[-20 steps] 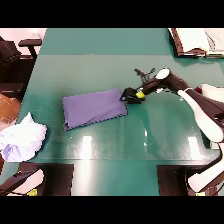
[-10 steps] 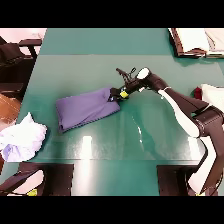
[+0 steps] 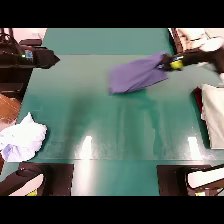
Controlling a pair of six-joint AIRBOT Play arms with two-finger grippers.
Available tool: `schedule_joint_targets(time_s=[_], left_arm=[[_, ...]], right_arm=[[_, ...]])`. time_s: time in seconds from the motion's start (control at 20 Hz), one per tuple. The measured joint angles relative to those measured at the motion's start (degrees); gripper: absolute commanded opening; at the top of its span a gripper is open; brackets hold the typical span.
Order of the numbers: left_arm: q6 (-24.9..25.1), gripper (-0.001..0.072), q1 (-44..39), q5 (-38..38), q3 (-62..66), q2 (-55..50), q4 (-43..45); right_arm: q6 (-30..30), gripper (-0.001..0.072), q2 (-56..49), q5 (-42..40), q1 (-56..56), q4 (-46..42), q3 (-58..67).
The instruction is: Fold the shirts.
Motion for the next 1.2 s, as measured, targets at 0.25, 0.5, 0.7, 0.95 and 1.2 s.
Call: schedule_joint_targets(time_s=[0.25,0.5,0.7,0.95,1.2], left_arm=[[-0.1,0.0026,-3.1,1.1,0.0,0.0,-0.6],[-1.5,0.0026,-3.8,2.8,0.0,0.0,-1.4],[-2.1,0.0026,-3.9,4.0,0.0,0.0,-1.6],[-2.4,0.0026,-3.9,4.6,0.0,0.0,-1.7],[-1.8,0.0026,-3.9,4.7,0.0,0.0,-1.7]], right_arm=[[3.3,0.0021,6.8,3.2,-19.8,-5.7,0.0],[5.4,0.0021,9.0,6.1,-33.7,-6.8,0.0],[6.0,0.0021,11.3,3.9,-37.9,-7.0,0.0],[6.1,0.0021,17.4,-1.6,-39.1,-7.1,0.0],[6.2,0.0021,22.3,1.4,-40.1,-7.3,0.0]])
